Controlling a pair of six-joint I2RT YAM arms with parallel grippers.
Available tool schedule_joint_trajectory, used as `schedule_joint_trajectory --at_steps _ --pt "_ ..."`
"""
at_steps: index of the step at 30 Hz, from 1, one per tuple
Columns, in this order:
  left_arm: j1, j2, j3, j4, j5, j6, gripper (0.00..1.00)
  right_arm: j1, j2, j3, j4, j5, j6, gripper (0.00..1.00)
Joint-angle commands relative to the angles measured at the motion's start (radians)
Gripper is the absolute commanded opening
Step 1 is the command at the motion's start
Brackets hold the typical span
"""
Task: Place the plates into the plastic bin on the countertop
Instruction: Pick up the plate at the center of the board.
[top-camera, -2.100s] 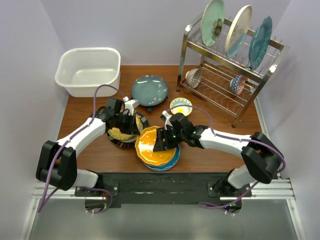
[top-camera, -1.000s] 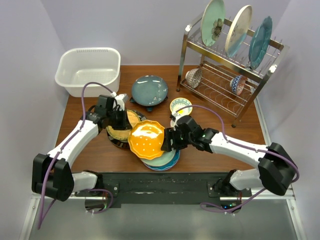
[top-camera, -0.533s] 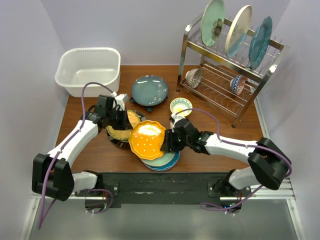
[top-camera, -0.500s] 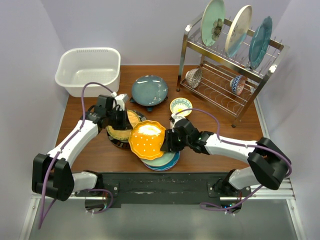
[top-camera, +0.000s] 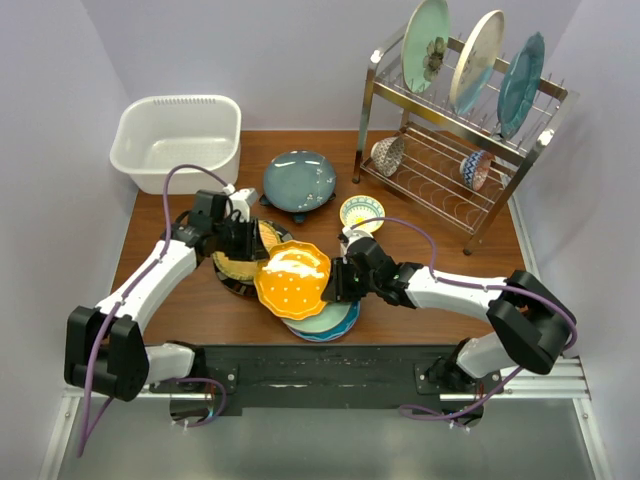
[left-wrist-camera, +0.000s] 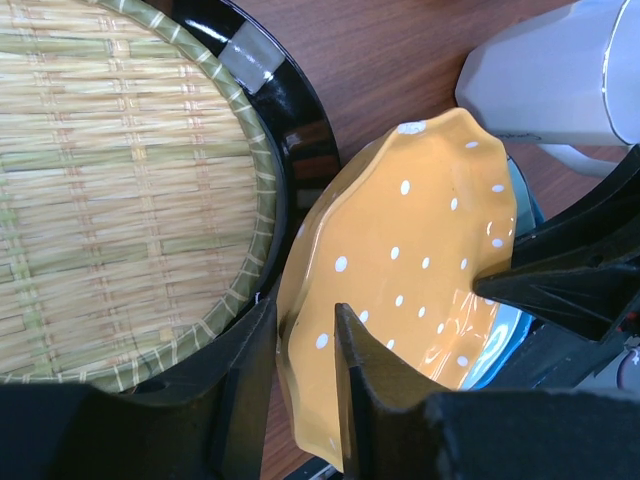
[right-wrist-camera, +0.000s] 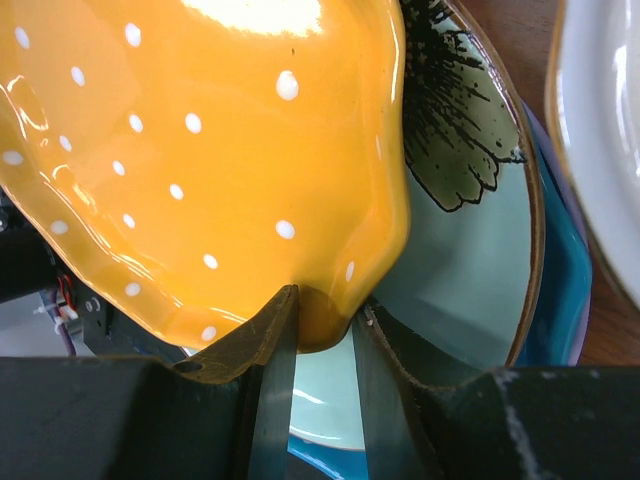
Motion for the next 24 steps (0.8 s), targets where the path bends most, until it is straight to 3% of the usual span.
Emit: schedule_joint_trajectory --at_steps 1,10,16,19,22,24 --pt "0.004 0.020 -0.018 0.009 0.037 0.026 0.37 0.007 0.016 0.005 0.042 0.009 0.009 0.31" --pt "0.004 0.063 -0.038 -0.003 0.084 0.041 0.39 0.007 0.019 0.008 0.039 0.010 0.006 0.31" --pt "0.004 0.069 -0.041 0.000 0.119 0.041 0.35 0.007 0.007 0.010 0.035 0.016 0.001 0.31" --pt "0.004 0.077 -0.043 0.000 0.127 0.041 0.28 0.008 0.007 0.008 0.035 0.016 0.000 0.31" --pt "0.004 0.076 -0.044 0.000 0.136 0.041 0.15 0.008 0.007 0.010 0.035 0.015 0.001 0.31" --pt "0.004 0.077 -0.043 0.000 0.139 0.041 0.02 0.007 0.007 0.010 0.035 0.015 0.000 0.31"
